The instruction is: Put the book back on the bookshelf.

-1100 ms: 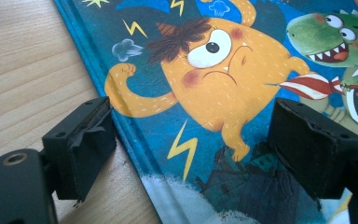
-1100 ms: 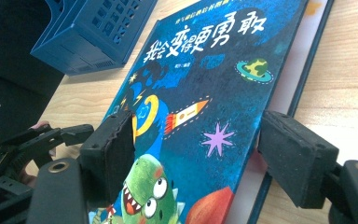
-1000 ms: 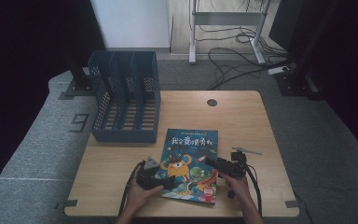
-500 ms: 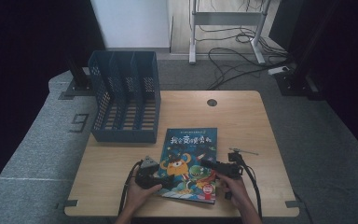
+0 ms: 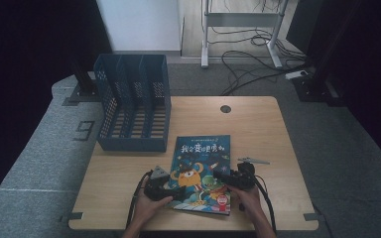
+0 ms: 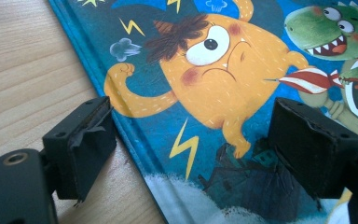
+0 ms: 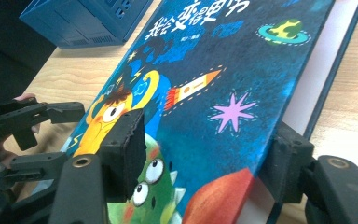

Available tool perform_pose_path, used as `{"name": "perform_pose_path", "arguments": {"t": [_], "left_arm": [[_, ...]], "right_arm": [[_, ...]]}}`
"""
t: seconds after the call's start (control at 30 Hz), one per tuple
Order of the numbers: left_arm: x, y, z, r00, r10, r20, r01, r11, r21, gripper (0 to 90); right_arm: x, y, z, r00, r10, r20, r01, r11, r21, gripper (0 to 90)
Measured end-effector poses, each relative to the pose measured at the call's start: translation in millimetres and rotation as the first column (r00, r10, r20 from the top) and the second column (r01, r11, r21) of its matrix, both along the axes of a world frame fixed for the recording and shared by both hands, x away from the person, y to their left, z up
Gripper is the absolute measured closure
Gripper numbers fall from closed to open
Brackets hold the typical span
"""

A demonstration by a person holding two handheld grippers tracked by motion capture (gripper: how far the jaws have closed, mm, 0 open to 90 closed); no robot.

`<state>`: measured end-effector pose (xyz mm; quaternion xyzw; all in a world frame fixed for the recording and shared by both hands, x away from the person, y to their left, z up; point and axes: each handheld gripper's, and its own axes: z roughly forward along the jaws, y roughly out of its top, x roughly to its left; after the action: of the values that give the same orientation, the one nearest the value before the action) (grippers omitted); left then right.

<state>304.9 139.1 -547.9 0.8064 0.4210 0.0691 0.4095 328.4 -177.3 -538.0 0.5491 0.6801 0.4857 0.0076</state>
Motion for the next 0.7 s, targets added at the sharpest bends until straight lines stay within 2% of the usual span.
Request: {"name": "perform_pose_path", "arguments": {"t": [0.33, 0.7], "left_arm": [[-0.2, -0.2, 0.1, 1.0000, -0.007, 0.004, 0.006, 0.9999, 0.008, 14.9], [0.3, 1.5, -0.2, 0.9999, -0.009, -0.005, 0.009, 0.9999, -0.014, 14.9]], "right_arm": [[4.3, -5.6, -1.8, 0.9996, -0.022, 0.017, 0.022, 1.000, 0.001, 41.4], [10.1, -7.9, 1.3, 0.9996, -0.013, 0.026, 0.012, 0.998, 0.055, 46.0]]}}
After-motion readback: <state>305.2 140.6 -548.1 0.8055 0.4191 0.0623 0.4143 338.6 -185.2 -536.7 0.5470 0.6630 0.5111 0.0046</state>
